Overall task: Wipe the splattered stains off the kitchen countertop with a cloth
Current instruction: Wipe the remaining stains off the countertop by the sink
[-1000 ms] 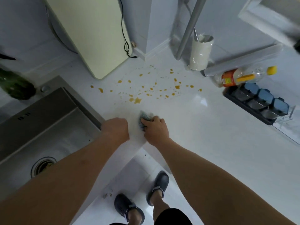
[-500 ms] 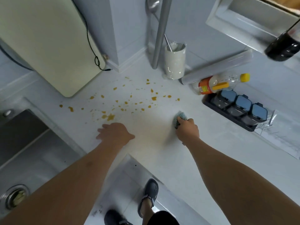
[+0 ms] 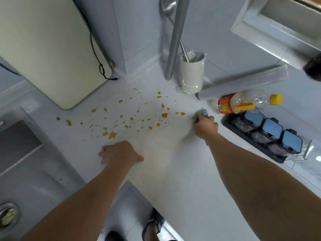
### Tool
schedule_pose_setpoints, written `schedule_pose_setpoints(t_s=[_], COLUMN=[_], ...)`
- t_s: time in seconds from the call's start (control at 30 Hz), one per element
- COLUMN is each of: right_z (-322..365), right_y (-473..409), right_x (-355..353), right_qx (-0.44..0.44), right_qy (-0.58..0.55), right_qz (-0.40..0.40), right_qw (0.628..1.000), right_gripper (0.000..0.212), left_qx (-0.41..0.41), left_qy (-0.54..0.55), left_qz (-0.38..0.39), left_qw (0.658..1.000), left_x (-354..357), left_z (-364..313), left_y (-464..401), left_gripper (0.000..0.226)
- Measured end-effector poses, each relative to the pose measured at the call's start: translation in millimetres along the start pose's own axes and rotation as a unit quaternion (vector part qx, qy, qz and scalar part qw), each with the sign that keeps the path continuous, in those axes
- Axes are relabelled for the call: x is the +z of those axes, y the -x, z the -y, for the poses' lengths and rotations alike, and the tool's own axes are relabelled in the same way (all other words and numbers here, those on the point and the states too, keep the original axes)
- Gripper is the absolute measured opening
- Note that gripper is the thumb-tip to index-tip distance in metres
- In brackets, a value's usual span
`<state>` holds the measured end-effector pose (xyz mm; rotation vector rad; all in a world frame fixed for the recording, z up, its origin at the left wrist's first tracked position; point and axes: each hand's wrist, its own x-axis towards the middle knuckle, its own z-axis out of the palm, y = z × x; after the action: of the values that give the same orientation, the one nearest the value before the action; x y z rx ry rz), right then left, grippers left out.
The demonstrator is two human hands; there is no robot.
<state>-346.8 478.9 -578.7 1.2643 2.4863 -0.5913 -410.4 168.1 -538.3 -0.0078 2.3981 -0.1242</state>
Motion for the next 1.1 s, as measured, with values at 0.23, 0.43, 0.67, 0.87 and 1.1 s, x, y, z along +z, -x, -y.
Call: schedule_pose_setpoints(t_s=[0.23,0.43,0.67,0.87,1.1], right_z=[38.0,8.6,61.7,100.6,37.3], right_y=[26.6,19.4,-16.1,21.3,15.7], right_x=[32.5,9.3,-0.9,33.5,11.0], right_qx=[-0.139,-0.163,-0.100,-0.226,-0.240], right_qy=[0.018,0.102,0.009,0.059,0.103], right_qz=[0.015,0.014,-0.019,0.031,0.012], right_qw=[0.990,0.981,0.995,0.972,0.965], right_gripper=[0.071,0.071,0.044,0.063,0.053], left_qx=[0.006,0.011,0.009,0.012,0.018], left_qy=[-0.016,0.003,-0.003,-0.009,-0.006], left_qz=[-0.014,-0.016,-0.027,-0.030,-0.024], left_qw=[1.000,1.000,1.000,0.999,1.000], left_x=[-2.1,-5.2,-7.9,-10.3,-10.0], left_z=[-4.4,-4.0,-3.3,-3.4,-2.3], left_y=[-7.6,-3.1,-0.7,2.6,4.0], left_gripper=[0.084,0.082,0.077,0.072,0.075])
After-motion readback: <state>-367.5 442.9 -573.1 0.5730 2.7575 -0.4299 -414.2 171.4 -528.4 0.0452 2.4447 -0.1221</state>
